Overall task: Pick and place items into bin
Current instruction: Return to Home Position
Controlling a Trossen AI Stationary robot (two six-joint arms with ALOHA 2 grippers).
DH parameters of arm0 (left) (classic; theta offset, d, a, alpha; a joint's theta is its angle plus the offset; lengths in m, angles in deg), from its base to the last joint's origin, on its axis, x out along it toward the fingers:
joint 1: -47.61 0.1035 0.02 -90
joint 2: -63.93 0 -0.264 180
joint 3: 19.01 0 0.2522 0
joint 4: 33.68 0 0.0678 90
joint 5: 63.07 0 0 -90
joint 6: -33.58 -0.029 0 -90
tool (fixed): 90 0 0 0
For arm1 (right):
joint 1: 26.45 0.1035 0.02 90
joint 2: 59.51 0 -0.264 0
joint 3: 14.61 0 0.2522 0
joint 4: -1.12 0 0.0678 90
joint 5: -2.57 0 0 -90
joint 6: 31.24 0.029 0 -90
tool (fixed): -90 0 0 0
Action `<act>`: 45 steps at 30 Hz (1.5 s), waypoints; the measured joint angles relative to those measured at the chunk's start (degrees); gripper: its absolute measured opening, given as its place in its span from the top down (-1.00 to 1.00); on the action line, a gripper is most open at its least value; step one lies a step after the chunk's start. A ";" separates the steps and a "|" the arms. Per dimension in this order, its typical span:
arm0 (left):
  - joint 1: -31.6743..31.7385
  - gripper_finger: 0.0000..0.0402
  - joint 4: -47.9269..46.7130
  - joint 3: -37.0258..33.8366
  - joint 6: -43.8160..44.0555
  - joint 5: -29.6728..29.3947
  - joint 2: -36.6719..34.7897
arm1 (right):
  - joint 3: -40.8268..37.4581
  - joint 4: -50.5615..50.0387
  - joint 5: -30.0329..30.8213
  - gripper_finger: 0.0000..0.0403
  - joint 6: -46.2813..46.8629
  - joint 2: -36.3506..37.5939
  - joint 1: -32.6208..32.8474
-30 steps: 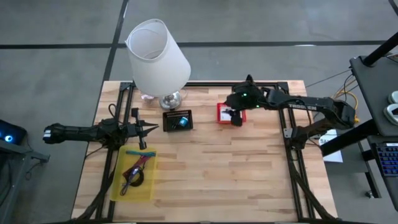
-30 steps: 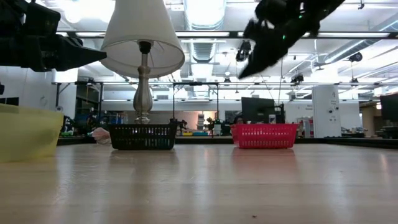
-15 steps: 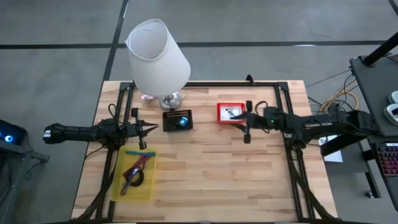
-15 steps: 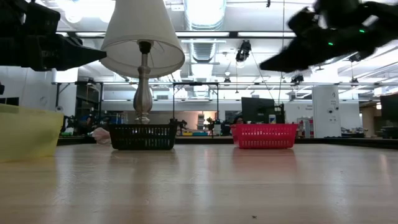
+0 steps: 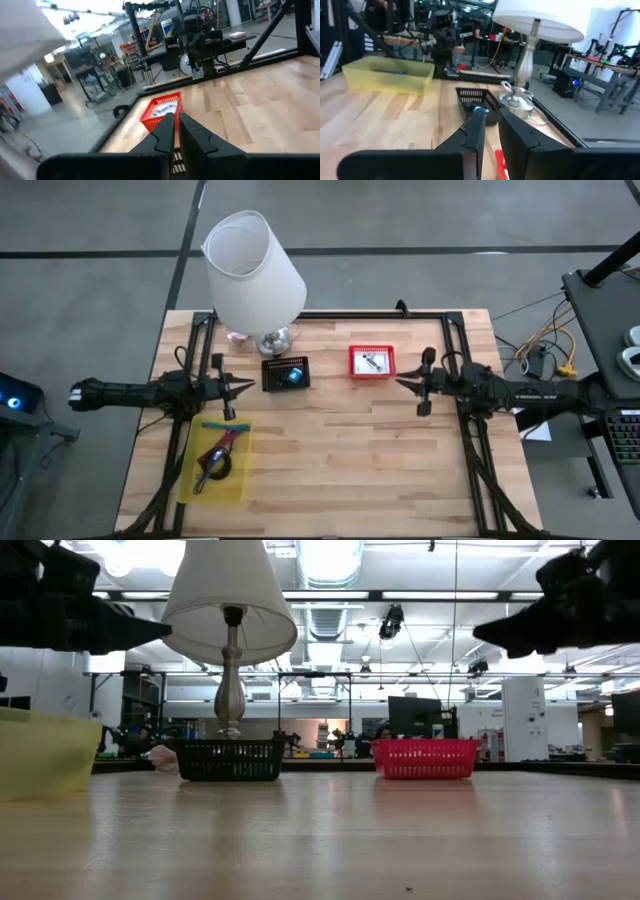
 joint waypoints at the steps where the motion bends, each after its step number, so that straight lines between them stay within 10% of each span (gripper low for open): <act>1: 0.00 0.96 -0.02 0.00 0.92 0.00 0.29 | -0.88 -0.10 0.33 0.79 0.16 1.08 0.00; 45: -0.09 0.96 -8.99 0.68 13.07 3.26 -8.05 | -1.97 -13.35 0.68 0.81 3.07 10.76 0.49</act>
